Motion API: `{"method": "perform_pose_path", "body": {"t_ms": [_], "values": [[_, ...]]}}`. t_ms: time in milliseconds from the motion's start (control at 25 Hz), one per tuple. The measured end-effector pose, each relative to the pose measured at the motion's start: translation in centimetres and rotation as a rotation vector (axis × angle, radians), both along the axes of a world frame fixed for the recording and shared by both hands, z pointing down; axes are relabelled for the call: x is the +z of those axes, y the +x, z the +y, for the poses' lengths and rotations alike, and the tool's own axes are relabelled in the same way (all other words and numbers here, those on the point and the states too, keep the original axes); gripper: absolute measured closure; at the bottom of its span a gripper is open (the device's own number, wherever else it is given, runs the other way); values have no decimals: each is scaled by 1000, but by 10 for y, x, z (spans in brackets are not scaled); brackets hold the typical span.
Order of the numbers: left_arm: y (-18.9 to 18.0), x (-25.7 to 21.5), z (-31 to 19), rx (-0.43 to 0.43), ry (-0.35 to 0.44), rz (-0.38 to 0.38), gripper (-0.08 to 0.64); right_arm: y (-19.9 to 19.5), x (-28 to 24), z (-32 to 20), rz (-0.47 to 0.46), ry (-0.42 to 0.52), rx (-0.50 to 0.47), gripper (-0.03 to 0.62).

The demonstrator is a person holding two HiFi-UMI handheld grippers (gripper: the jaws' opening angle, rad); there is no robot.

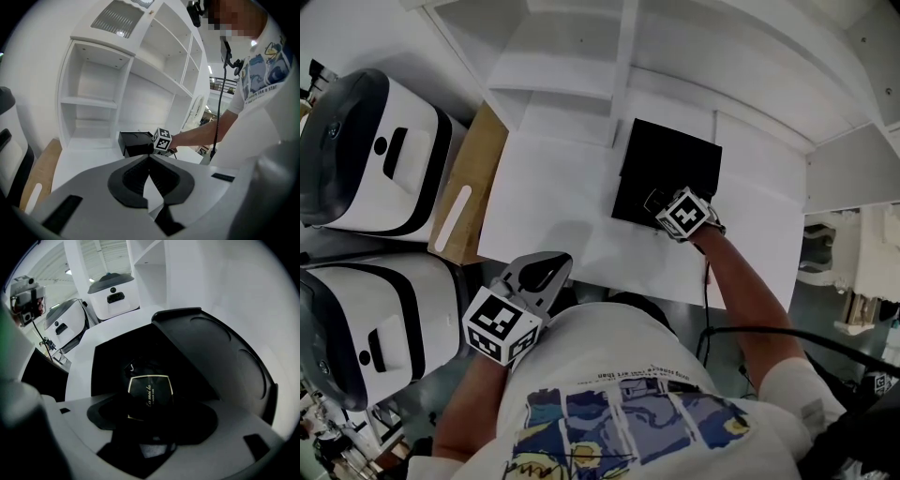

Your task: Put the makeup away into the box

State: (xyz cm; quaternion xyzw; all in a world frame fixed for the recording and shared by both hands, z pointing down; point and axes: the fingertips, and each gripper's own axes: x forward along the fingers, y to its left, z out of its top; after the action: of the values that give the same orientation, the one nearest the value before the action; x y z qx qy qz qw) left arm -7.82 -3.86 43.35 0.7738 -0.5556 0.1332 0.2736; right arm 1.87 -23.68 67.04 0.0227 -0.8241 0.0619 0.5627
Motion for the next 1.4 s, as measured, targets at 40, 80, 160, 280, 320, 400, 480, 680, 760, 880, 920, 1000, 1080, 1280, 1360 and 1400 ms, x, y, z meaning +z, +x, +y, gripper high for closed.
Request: {"method": "perform_pose_path", "body": {"t_ms": [40, 80, 160, 280, 320, 400, 480, 680, 760, 880, 920, 1000, 1080, 1280, 1360, 1400], "values": [[0, 0, 0, 5, 0, 0, 546, 1, -2, -1, 2, 5, 7, 264], [1, 0, -1, 11, 0, 0, 546, 1, -3, -2, 2, 8, 15, 264], [1, 0, -2, 24, 3, 0, 546, 3, -5, -4, -4, 6, 29, 264], [1, -1, -4, 42, 10, 6, 546, 5, -7, -2, -24, -12, 31, 265], [0, -1, -5, 48, 11, 8, 546, 6, -8, -2, -28, -12, 35, 264], [0, -1, -7, 65, 15, 12, 546, 9, -14, -3, -35, -7, 49, 265], [2, -2, -9, 86, 20, 17, 546, 12, -24, -5, -43, 12, 67, 265], [6, -3, -14, 140, 34, 31, 546, 20, -43, -2, -69, 46, 99, 265], [7, -3, -15, 163, 38, 38, 546, 23, -51, 1, -82, 66, 114, 272], [7, -4, -14, 190, 42, 46, 546, 27, -64, 3, -109, 107, 147, 327], [7, -3, -14, 197, 43, 48, 546, 28, -69, 4, -122, 122, 161, 360], [6, -3, -12, 213, 45, 54, 546, 32, -77, 8, -145, 147, 195, 404], [4, -2, -10, 230, 46, 60, 546, 37, -83, 12, -162, 170, 238, 446], [1, 0, -7, 282, 49, 65, 546, 46, -96, 30, -197, 200, 364, 540], [-1, 0, -6, 302, 52, 70, 546, 49, -99, 41, -208, 198, 404, 554], [-1, 0, -6, 312, 53, 73, 546, 50, -99, 47, -218, 193, 424, 558]]}}
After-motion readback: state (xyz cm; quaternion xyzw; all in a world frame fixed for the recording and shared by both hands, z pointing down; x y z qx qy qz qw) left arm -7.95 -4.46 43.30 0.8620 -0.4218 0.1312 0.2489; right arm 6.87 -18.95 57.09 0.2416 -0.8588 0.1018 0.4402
